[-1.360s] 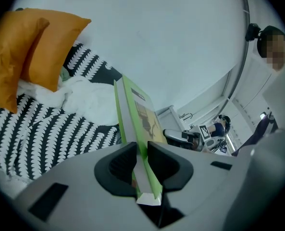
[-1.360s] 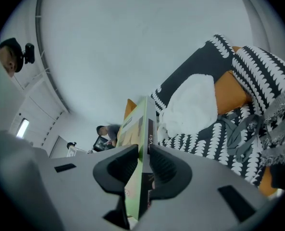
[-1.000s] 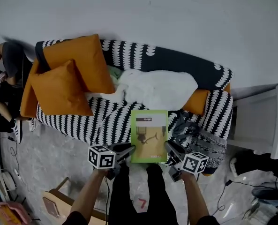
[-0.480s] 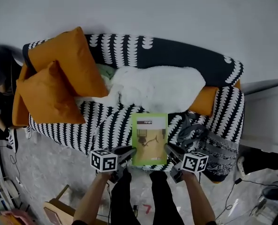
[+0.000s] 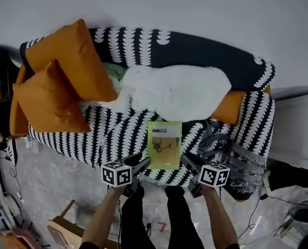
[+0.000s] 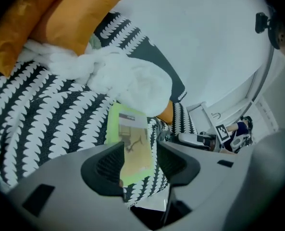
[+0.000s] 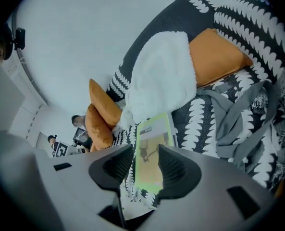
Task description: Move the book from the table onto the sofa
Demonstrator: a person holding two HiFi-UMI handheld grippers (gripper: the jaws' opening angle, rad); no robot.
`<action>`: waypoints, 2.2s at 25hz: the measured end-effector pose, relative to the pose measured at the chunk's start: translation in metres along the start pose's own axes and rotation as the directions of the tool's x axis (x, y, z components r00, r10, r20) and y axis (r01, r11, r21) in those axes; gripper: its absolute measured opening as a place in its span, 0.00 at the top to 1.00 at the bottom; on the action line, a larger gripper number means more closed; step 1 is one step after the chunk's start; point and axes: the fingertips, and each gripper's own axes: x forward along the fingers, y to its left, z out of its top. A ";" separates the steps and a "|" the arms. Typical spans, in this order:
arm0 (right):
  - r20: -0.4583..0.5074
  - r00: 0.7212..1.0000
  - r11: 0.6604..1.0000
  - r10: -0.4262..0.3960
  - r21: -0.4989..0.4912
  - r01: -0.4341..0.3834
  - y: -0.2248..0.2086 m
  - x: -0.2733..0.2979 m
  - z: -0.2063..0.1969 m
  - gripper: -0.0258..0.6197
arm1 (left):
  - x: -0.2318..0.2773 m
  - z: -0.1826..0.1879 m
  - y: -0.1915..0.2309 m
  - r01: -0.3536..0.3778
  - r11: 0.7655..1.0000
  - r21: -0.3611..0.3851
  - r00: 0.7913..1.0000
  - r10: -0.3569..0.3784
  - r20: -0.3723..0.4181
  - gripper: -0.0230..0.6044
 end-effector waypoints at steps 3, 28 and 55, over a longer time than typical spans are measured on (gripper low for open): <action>-0.007 1.000 1.000 -0.003 -0.005 0.002 -0.003 -0.002 0.001 0.71 | -0.002 0.002 0.002 -0.004 1.000 -0.002 1.000 0.004 0.008 0.64; 0.056 0.994 0.991 0.094 -0.104 -0.088 0.117 -0.085 0.022 0.93 | -0.086 0.039 -0.126 0.040 0.983 0.178 0.993 -0.059 0.105 0.94; 0.363 0.833 0.790 0.417 -0.598 -0.135 0.438 -0.265 0.063 0.93 | -0.338 0.122 -0.363 -0.144 0.823 0.549 0.829 -0.203 0.521 0.94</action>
